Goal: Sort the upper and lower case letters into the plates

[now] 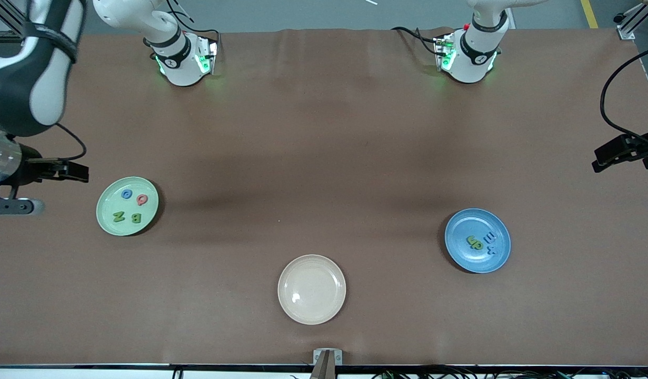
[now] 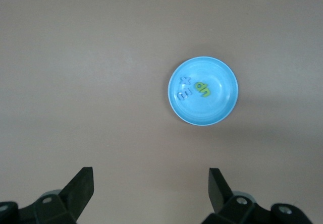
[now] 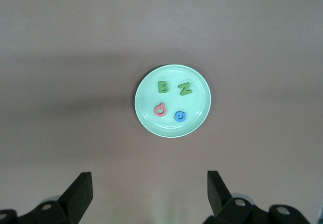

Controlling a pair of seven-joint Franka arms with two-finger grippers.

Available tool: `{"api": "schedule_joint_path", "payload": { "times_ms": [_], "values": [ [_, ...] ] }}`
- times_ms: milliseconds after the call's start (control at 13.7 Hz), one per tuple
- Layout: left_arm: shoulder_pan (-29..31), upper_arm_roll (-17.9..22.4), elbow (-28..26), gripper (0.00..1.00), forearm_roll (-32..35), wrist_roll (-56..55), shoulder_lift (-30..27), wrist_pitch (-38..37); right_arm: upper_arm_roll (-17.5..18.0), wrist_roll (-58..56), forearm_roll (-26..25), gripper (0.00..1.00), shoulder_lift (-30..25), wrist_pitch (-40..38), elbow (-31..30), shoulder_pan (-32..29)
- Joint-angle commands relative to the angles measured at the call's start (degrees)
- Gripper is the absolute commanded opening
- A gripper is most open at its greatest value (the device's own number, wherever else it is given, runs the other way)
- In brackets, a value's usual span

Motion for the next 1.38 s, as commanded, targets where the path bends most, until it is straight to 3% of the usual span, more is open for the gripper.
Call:
{"api": "schedule_joint_path", "payload": {
  "times_ms": [0, 73, 146, 291, 583, 801, 1020, 1311],
  "values": [
    [0.1, 0.0, -3.7, 1.00, -2.9, 0.2, -3.5, -0.4, 26.7, 3.0, -5.1, 1.00, -11.6, -0.6, -1.0, -23.5],
    [0.0, -0.1, -4.8, 1.00, -3.8, 0.3, -3.9, -0.3, 34.2, 2.8, -5.9, 1.00, -13.9, -0.2, -2.1, -30.8],
    [-0.1, -0.4, -5.1, 1.00, -4.1, 0.3, -4.2, -0.3, 37.6, 2.7, -5.9, 1.00, -16.1, 0.7, -3.9, -34.3],
    [0.0, -1.6, -5.1, 1.00, -4.2, 0.3, -4.1, -0.1, 37.7, 2.5, -5.9, 1.00, -19.8, 2.1, -6.9, -34.6],
    [0.0, -3.5, -5.2, 1.00, -4.2, 0.0, -4.4, -0.7, 37.8, 2.7, -6.1, 1.00, -22.4, 1.6, -7.6, -35.4],
    [0.1, -4.7, -5.0, 1.00, -3.8, -0.4, -5.0, -2.2, 39.8, 2.4, -7.6, 1.00, -24.3, 1.6, -8.4, -37.5],
    [0.4, -4.3, -4.7, 1.00, -3.9, -0.4, -5.0, -3.1, 45.9, 2.6, -15.6, 1.00, -24.4, 0.8, -8.2, -37.3],
    [0.4, -3.9, -4.6, 1.00, -3.1, -0.5, -4.9, -3.2, 49.2, 2.6, -16.3, 1.00, -24.5, 1.1, -8.0, -38.1]
  ]
}}
